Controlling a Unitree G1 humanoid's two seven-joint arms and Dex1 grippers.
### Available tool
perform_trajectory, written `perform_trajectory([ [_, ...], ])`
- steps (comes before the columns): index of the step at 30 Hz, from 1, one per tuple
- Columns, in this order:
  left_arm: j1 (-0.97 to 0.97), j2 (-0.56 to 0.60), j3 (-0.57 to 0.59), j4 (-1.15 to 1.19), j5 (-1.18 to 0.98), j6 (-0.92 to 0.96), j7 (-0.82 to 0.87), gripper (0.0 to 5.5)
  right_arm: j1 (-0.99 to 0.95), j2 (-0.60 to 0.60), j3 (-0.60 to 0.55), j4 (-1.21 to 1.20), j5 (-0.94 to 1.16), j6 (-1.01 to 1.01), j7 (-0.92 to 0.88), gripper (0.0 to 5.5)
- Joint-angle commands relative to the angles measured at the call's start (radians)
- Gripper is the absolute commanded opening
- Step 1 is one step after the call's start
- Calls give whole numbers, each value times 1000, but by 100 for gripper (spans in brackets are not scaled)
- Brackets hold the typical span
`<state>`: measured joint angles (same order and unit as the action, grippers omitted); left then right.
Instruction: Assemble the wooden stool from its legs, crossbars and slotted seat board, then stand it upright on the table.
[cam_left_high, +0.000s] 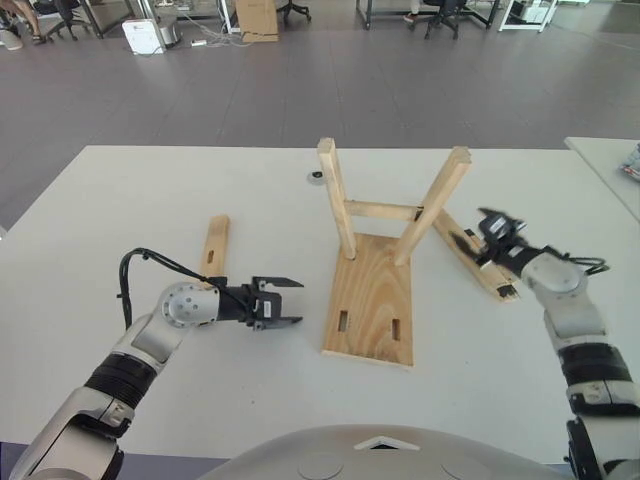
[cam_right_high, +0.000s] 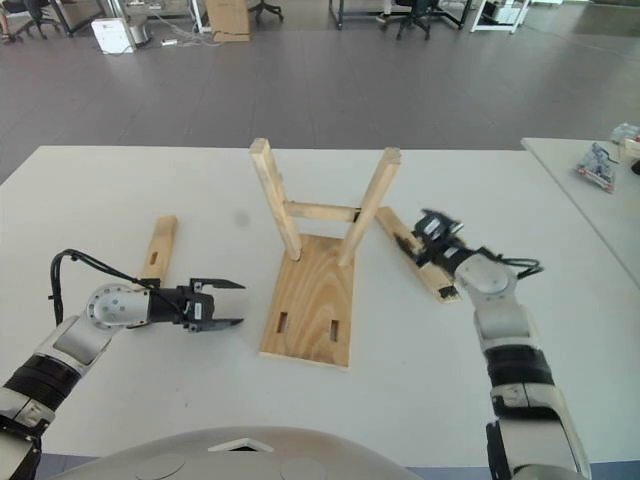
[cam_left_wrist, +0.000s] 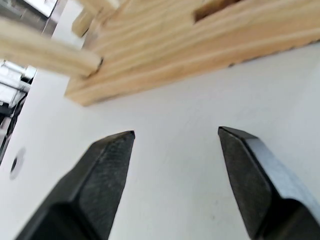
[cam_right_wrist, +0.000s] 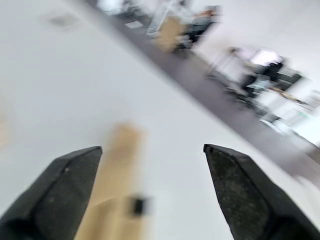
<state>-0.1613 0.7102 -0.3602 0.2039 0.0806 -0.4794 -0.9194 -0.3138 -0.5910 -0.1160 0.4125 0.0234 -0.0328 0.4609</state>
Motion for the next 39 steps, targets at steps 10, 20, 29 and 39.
perform_trajectory([
  [10,37,-11,46,-43,-6,97,16,310,-28,-72,134,265,-191,-117,-28,381],
  [20,42,-28,60,-32,0,103,39,310,-3,-53,153,226,-125,-54,108,381],
  [29,56,-39,63,-35,6,104,50,310,87,-67,133,68,-41,-77,201,381],
  [39,60,-45,59,-47,8,113,53,310,114,-5,121,35,112,624,270,346],
])
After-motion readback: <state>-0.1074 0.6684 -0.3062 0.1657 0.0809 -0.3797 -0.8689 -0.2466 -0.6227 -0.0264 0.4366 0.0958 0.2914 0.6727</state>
